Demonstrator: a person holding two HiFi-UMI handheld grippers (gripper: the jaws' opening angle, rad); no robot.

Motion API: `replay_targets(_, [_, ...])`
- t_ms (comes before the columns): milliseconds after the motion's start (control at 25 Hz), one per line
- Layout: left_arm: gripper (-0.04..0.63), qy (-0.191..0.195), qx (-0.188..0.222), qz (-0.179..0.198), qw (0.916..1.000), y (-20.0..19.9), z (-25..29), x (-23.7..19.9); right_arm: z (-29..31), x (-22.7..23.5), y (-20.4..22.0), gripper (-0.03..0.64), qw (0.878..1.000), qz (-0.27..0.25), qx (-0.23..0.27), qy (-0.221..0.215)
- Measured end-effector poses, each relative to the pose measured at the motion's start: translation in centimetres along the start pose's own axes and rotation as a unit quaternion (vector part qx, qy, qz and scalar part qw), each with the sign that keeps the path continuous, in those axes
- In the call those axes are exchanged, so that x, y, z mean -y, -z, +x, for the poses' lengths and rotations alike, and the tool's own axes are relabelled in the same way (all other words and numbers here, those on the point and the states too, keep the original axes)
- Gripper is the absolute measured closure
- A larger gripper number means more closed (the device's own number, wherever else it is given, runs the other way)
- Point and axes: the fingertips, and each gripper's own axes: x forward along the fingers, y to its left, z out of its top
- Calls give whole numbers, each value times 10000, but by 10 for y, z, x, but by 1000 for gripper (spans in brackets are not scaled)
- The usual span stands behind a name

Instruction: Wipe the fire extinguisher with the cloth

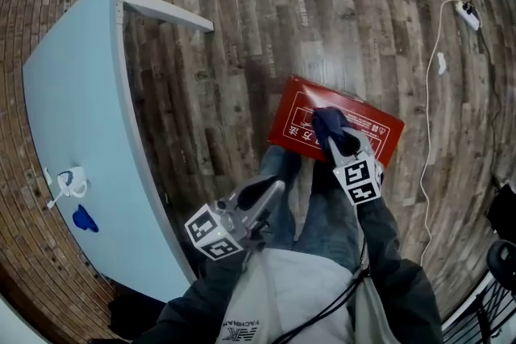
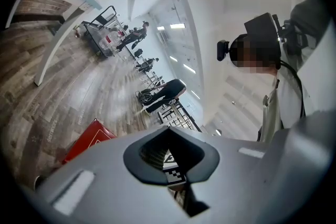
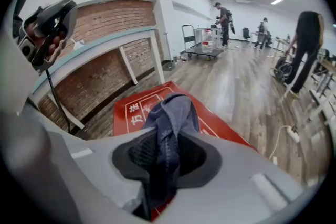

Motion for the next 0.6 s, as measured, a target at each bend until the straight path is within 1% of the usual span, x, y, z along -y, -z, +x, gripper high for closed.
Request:
replay_targets(80, [592,45,-32,-9,10000,-2,1,0,-18,26,21,525,9977,536,6,419])
replay_targets(160, [592,109,-49,18,9999,-8,2,-2,-37,49,41,525,9918,1029,-59,758])
replay_targets(240, [592,166,-47,58,9998,-17,4,-3,-47,57,49,521,9889,1251,-126,797])
replay_targets(320, [592,242,-51,103,9996,-29,6,0,-56,50,40,498,9883,1355,-83,696])
replay_targets(400, [592,367,-42,155,9992,-42,7,7,-72,37,19,459,9880,1388,52,678])
replay_targets(480, [592,505,-22,191,9985,-57,5,19,-95,17,-2,406,9876,1399,143,693])
replay_targets(600, [592,720,37,301,9969,-84,4,35,-129,-7,-30,397,9859,1491,208,727])
